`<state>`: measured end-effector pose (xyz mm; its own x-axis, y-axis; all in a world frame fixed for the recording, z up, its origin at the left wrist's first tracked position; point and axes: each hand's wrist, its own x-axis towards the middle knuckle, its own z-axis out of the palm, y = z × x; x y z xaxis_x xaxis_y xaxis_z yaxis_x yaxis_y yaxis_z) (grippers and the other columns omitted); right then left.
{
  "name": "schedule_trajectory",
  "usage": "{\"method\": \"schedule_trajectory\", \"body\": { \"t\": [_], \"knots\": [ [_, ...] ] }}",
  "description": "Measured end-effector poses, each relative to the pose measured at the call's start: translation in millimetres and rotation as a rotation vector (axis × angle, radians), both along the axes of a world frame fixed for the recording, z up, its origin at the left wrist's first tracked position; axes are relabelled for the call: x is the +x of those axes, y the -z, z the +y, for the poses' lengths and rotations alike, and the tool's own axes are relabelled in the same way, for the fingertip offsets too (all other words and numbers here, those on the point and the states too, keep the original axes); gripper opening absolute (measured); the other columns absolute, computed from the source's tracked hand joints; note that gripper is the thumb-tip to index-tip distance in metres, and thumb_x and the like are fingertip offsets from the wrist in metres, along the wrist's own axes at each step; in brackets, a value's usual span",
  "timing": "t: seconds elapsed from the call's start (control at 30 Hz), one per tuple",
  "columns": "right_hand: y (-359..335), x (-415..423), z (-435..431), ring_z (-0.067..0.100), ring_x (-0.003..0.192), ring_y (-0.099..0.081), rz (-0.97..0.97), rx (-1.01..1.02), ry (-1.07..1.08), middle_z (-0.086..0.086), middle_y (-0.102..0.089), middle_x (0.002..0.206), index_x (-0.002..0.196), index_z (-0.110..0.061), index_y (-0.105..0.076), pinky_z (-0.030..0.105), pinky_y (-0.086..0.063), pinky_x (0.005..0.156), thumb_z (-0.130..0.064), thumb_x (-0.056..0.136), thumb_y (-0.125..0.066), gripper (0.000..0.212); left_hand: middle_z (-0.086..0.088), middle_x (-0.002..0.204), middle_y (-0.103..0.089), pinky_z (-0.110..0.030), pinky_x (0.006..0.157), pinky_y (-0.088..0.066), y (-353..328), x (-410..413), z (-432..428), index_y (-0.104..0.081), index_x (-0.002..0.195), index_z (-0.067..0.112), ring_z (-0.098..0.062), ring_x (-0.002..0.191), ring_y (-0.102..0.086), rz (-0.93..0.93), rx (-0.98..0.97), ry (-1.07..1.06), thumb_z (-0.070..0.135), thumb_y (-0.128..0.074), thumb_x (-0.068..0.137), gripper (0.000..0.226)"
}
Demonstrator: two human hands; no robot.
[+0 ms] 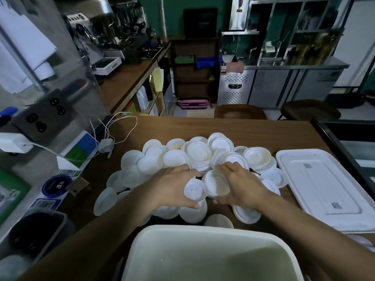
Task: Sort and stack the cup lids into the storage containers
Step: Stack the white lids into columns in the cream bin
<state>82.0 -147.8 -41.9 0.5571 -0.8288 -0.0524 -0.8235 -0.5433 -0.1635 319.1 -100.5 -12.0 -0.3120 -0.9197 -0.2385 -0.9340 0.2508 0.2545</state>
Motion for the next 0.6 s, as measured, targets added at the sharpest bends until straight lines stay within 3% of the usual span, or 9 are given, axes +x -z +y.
{"method": "schedule_trajectory", "body": {
  "t": [0.13,0.23,0.3,0.37,0.47,0.53,0.6],
  "knots": [
    [2.1,3.4,-2.8,0.018,0.132,-0.042,-0.043,0.016,0.014,-0.006,-0.045,0.146,0.152,-0.026,-0.038,0.033,-0.043,0.1,-0.07,0.071,-0.078,0.1,0.017,0.114,-0.06,-0.045,0.094,-0.052,16.7,9.2,-2.4,-0.05,0.118,0.047,-0.015,0.107,-0.06,0.026,-0.056,0.01,0.083,-0.065,0.057,0.072],
    [1.5,1.2,-2.7,0.015,0.13,-0.043,-0.12,0.083,0.055,-0.01,-0.046,0.142,0.149,-0.029,-0.043,0.036,-0.047,0.098,-0.07,0.067,-0.082,0.1,0.018,0.107,-0.06,-0.043,0.088,-0.055,19.1,11.3,-1.5,-0.052,0.109,0.046,-0.013,0.1,-0.062,0.054,-0.051,-0.022,0.078,-0.065,0.058,0.062],
    [1.8,-0.9,-1.7,0.013,0.129,-0.045,-0.172,0.119,0.074,-0.012,-0.048,0.141,0.147,-0.03,-0.044,0.038,-0.048,0.098,-0.07,0.064,-0.084,0.1,0.019,0.11,-0.06,-0.041,0.091,-0.054,18.1,11.6,-1.6,-0.054,0.111,0.046,-0.012,0.101,-0.061,0.06,-0.049,-0.024,0.07,-0.073,0.065,0.055],
    [2.3,-2.0,-1.0,0.013,0.126,-0.049,-0.232,0.161,0.092,-0.012,-0.05,0.139,0.146,-0.03,-0.046,0.038,-0.049,0.1,-0.068,0.063,-0.086,0.1,0.015,0.123,-0.06,-0.035,0.096,-0.05,13.8,10.8,1.0,-0.054,0.13,0.04,-0.014,0.11,-0.059,0.046,-0.049,0.006,0.062,-0.077,0.076,0.062],
    [2.6,-2.3,-0.1,0.012,0.123,-0.052,-0.298,0.193,0.101,-0.014,-0.053,0.134,0.146,-0.032,-0.048,0.037,-0.048,0.101,-0.069,0.063,-0.086,0.098,0.014,0.128,-0.061,-0.029,0.092,-0.046,10.4,13.0,4.6,-0.052,0.138,0.038,-0.014,0.114,-0.059,0.035,-0.102,0.043,0.057,-0.077,0.081,0.066],
    [4.4,-2.8,2.0,0.01,0.123,-0.05,-0.331,0.182,0.095,-0.016,-0.051,0.133,0.145,-0.034,-0.05,0.033,-0.046,0.1,-0.069,0.064,-0.085,0.095,0.016,0.129,-0.06,-0.03,0.094,-0.047,9.1,14.8,7.0,-0.051,0.137,0.042,-0.013,0.114,-0.058,0.045,-0.118,0.052,0.059,-0.075,0.08,0.065],
    [4.8,-3.4,4.1,0.007,0.124,-0.048,-0.367,0.18,0.094,-0.017,-0.048,0.133,0.146,-0.035,-0.05,0.027,-0.04,0.097,-0.063,0.067,-0.087,0.092,0.02,0.118,-0.06,-0.035,0.092,-0.053,5.5,16.3,9.2,-0.05,0.118,0.053,-0.01,0.107,-0.059,0.051,-0.141,0.047,0.062,-0.071,0.073,0.051]
  ]
}}
